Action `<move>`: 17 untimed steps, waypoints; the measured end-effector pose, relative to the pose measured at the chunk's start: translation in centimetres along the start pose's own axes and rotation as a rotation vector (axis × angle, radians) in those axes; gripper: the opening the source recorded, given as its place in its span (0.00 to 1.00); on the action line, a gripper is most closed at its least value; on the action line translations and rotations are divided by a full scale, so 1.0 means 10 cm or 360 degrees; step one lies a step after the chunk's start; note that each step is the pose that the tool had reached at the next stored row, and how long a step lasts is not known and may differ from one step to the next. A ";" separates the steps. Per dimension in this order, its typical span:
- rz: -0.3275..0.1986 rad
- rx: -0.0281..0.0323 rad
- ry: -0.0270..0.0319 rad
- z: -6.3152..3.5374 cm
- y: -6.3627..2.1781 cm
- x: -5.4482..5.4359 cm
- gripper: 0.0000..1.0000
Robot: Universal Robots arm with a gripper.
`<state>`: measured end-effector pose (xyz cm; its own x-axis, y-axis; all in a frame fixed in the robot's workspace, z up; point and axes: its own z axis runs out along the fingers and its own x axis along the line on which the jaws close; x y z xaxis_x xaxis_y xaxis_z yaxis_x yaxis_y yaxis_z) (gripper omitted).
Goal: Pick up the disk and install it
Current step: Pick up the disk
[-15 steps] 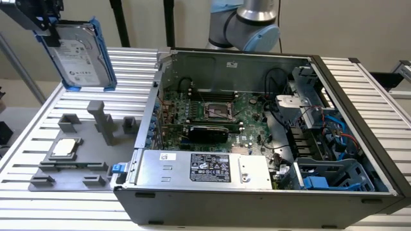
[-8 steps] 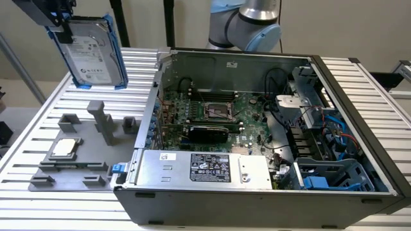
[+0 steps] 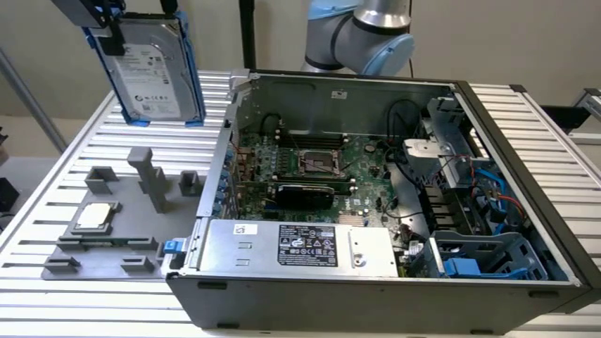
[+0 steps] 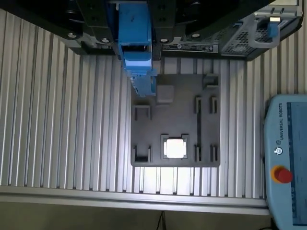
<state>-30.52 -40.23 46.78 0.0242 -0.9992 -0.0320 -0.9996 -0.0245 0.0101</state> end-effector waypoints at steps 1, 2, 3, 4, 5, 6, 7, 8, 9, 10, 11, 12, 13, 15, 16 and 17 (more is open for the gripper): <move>0.0000 0.00000 0.00000 -0.014 -0.044 0.02 0.00; 0.0000 -0.00001 0.00000 -0.025 -0.080 0.04 0.00; 0.0000 0.00001 -0.00002 -0.035 -0.116 0.06 0.00; 0.0000 0.00000 -0.00002 -0.046 -0.151 0.07 0.00; 0.0000 0.00001 -0.00004 -0.056 -0.190 0.09 0.00; 0.0000 0.00002 -0.00006 -0.064 -0.230 0.11 0.00; 0.0000 0.00002 -0.00007 -0.071 -0.267 0.13 0.00; 0.0000 0.00000 -0.00006 -0.077 -0.305 0.15 0.00; 0.0000 -0.00001 -0.00006 -0.083 -0.347 0.17 0.00; 0.0000 -0.00002 -0.00006 -0.088 -0.387 0.19 0.00; 0.0000 -0.00001 -0.00009 -0.092 -0.429 0.21 0.00; 0.0000 0.00000 -0.00010 -0.097 -0.471 0.23 0.00; 0.0000 0.00000 -0.00012 -0.101 -0.513 0.25 0.00; 0.0000 0.00001 -0.00016 -0.109 -0.598 0.29 0.00; 0.0000 0.00001 -0.00018 -0.113 -0.641 0.31 0.00; 0.0000 0.00000 -0.00019 -0.117 -0.686 0.33 0.00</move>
<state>-23.57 -43.35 47.78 0.0243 -0.9992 -0.0332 -0.9996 -0.0246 0.0101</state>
